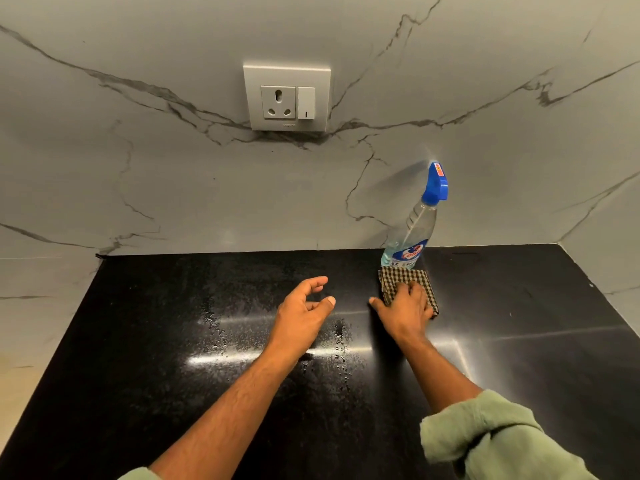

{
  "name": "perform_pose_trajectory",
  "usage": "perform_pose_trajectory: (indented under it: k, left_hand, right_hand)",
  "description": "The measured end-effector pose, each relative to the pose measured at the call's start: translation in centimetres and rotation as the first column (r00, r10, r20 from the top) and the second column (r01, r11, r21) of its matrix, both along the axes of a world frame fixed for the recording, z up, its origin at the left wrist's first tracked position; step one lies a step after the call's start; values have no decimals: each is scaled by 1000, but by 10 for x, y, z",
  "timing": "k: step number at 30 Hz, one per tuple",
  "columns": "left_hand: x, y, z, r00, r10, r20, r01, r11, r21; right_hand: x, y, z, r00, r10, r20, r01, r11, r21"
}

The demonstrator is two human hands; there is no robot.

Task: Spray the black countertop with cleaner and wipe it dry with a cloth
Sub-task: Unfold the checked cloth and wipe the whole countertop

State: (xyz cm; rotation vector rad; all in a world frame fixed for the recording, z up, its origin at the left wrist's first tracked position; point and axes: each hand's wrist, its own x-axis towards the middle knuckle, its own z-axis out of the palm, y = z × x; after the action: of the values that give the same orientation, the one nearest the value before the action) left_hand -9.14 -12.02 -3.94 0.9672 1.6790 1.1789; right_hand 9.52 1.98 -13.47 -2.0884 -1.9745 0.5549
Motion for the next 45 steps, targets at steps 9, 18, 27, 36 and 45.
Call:
perform_pose_trajectory:
  k: [9,18,27,36,45]
  left_hand:
    - [-1,-10,-5,1000,-11,9,11,1000,-18]
    - [10,-6,-7,999,-30,27,31,999,-38]
    - [17,-8,26,967,-47,252,18,993,115]
    - [-26,-62,47,989,129,-76,-105,961,257]
    - [-99,-119,82,541,459,705,-654,756,9]
  right_hand:
    - [1,-8,3,977,81,195,-91,995,43]
    - [-11,-21,59,971,-91,-222,129,978,164]
    - [-64,-91,153,573,196,-795,-56,978,201]
    - [-93,-134,183,182,-215,-960,-223,941,-253]
    - [-122,-153,204,-220,-566,-794,-217,822,-526]
